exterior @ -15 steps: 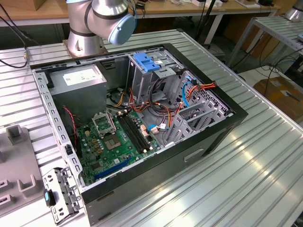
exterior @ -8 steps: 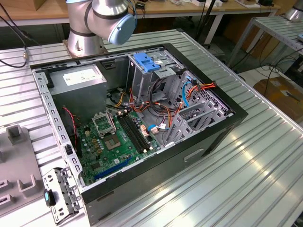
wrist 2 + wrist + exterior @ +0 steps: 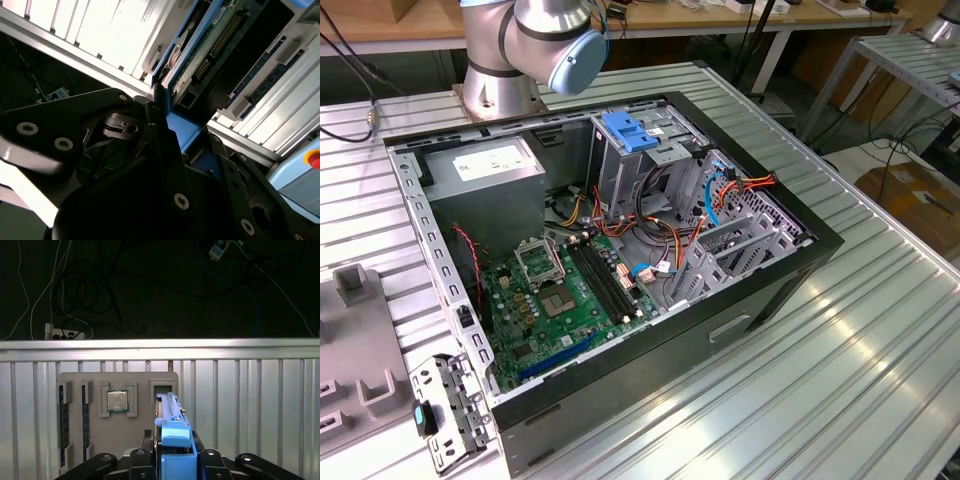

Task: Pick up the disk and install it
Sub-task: 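Pick up the disk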

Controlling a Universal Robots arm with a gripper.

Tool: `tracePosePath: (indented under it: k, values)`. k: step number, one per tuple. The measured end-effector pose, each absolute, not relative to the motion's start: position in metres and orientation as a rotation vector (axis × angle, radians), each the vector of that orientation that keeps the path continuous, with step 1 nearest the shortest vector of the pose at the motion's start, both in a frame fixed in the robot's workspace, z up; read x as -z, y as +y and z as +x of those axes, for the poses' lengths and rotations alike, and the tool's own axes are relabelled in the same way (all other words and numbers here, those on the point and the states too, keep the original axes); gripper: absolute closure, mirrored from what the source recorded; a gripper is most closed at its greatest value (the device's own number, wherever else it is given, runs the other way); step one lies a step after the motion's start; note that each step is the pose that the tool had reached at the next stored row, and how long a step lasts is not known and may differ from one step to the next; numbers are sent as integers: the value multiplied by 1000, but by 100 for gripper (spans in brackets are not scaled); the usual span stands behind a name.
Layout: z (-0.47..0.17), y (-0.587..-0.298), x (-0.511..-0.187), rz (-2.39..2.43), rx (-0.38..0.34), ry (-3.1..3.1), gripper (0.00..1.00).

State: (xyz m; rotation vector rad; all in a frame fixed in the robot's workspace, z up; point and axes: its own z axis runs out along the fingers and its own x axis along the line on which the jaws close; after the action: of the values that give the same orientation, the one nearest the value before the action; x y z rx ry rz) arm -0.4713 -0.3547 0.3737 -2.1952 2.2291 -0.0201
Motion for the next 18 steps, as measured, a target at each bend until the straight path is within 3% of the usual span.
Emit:
tracePosePath:
  k: [18]
  values:
    - [-471, -355, -386, -2195, 20, 2229, 63]
